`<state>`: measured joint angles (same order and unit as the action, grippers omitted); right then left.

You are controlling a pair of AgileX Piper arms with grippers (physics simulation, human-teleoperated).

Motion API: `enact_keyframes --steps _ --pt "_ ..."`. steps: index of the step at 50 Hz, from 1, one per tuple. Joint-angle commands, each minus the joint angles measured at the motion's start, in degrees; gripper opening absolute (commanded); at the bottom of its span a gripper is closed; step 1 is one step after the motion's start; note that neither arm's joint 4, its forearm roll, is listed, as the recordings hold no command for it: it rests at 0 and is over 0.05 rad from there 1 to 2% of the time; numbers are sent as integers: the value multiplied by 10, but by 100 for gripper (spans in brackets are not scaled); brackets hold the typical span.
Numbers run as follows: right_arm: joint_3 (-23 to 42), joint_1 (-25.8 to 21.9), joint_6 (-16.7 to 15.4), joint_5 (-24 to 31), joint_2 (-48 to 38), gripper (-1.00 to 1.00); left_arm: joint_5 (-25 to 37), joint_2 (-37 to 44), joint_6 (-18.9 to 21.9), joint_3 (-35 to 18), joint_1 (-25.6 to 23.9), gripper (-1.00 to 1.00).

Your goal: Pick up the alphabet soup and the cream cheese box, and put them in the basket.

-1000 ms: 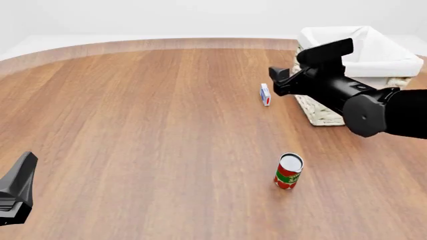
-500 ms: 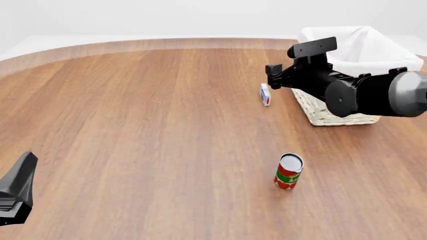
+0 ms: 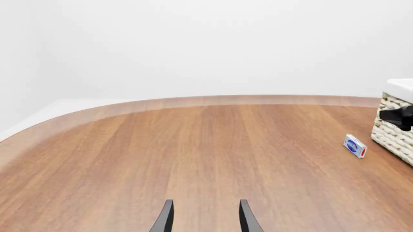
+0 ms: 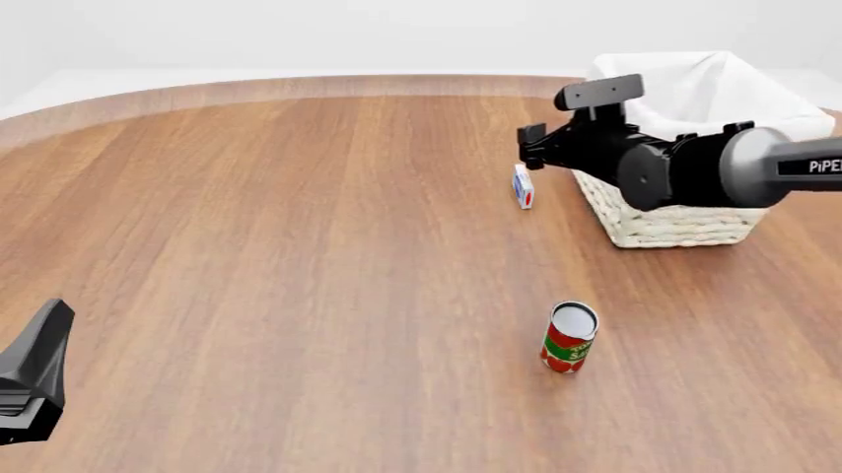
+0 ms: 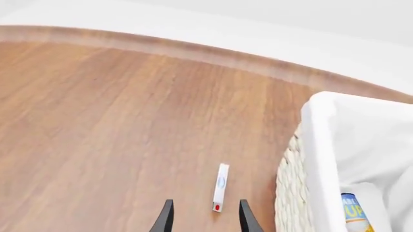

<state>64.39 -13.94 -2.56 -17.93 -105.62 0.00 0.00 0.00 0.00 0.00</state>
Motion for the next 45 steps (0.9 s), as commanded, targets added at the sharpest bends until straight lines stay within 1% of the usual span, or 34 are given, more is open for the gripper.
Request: enact_keyframes --steps 1,12,38,45 --pt "37 3 4 13 -34 100 0 0 0 0 0 100" --pt "68 7 4 20 -69 100 0 0 0 0 0 100" --pt "119 7 4 33 -127 100 0 0 0 0 0 100" --pt "143 8 4 42 -148 100 0 0 0 0 0 100"
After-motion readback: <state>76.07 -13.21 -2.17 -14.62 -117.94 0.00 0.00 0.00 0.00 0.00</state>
